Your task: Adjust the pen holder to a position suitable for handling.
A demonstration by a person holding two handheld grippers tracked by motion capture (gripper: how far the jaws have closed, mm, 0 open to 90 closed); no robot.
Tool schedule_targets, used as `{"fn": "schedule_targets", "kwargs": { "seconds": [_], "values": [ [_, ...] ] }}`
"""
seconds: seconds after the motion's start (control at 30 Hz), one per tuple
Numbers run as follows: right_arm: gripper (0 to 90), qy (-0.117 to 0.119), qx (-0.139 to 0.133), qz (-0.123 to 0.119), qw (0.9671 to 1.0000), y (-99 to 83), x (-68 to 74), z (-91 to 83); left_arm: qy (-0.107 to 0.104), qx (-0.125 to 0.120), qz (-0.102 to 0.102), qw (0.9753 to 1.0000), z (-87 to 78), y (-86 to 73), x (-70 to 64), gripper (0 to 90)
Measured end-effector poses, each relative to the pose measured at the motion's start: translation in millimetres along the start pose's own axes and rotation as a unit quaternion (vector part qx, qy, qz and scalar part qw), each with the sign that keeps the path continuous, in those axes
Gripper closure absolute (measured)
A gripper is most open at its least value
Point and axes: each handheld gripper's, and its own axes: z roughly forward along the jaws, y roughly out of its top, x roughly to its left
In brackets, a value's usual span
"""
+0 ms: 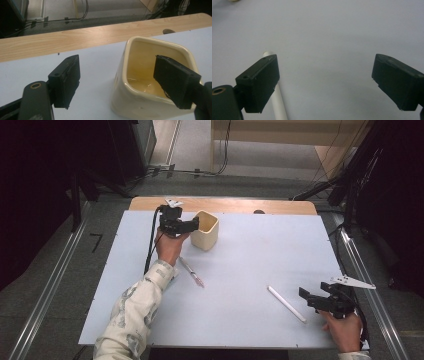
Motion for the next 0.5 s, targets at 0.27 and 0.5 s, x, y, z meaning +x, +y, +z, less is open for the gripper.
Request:
{"fn": "schedule_targets", "kwargs": {
  "seconds": [0.27, 0.5],
  "values": [
    [6.2, 0.0, 0.0, 0.001, 1.0, 0.0, -0.4, -0.1, -0.005, 0.012, 0.01, 0.9999, 10.5, 0.1, -2.2, 31.7],
    [6.2, 0.0, 0.0, 0.001, 1.0, 0.0, -0.4, -0.3, -0.017, 0.025, 0.021, 0.9993, 17.6, 0.7, -4.9, 38.8]
  ]
}}
